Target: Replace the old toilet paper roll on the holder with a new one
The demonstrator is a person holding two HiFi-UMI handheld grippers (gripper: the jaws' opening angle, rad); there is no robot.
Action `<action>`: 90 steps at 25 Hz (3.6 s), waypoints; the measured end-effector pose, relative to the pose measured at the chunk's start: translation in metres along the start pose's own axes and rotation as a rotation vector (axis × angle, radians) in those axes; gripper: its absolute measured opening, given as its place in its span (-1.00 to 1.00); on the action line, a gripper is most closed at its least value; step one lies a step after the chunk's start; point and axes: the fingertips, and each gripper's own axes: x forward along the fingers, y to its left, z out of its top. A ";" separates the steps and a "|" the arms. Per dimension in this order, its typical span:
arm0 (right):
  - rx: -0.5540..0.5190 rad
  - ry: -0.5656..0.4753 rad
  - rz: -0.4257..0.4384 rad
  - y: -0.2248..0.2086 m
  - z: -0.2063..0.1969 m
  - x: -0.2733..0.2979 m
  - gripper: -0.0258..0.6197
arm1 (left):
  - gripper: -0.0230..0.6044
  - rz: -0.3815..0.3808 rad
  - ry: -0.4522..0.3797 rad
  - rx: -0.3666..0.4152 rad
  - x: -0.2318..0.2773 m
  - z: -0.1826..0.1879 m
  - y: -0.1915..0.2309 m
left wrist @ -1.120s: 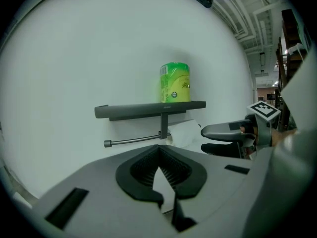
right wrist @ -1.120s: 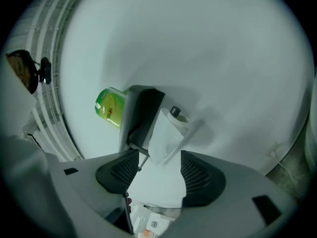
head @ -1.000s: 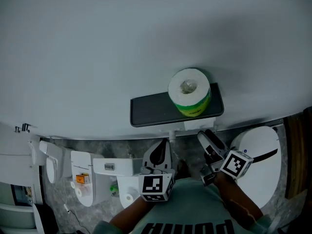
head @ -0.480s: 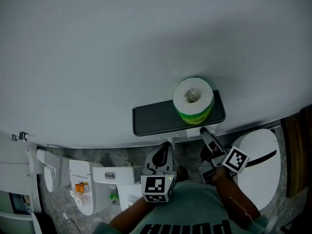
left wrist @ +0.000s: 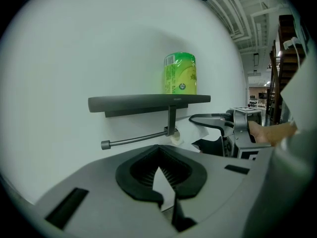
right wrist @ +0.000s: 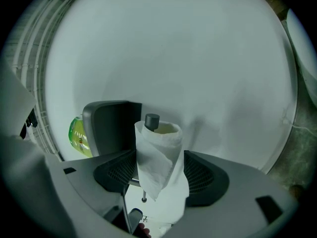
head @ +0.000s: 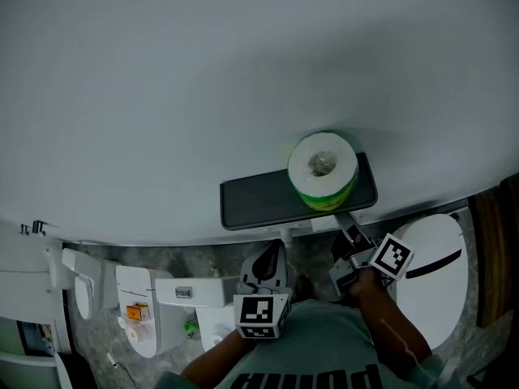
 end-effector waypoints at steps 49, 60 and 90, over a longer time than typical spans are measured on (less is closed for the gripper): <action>0.014 -0.087 -0.027 0.004 0.060 -0.034 -0.20 | -0.91 -0.023 -0.037 -0.053 0.007 0.009 -0.032; -0.011 -0.092 -0.032 0.008 0.087 -0.056 -0.20 | -0.91 -0.014 -0.070 -0.076 0.019 0.019 -0.056; -0.255 -0.013 0.077 0.089 0.052 -0.095 -0.20 | -0.91 0.019 -0.095 -0.071 0.003 0.035 -0.057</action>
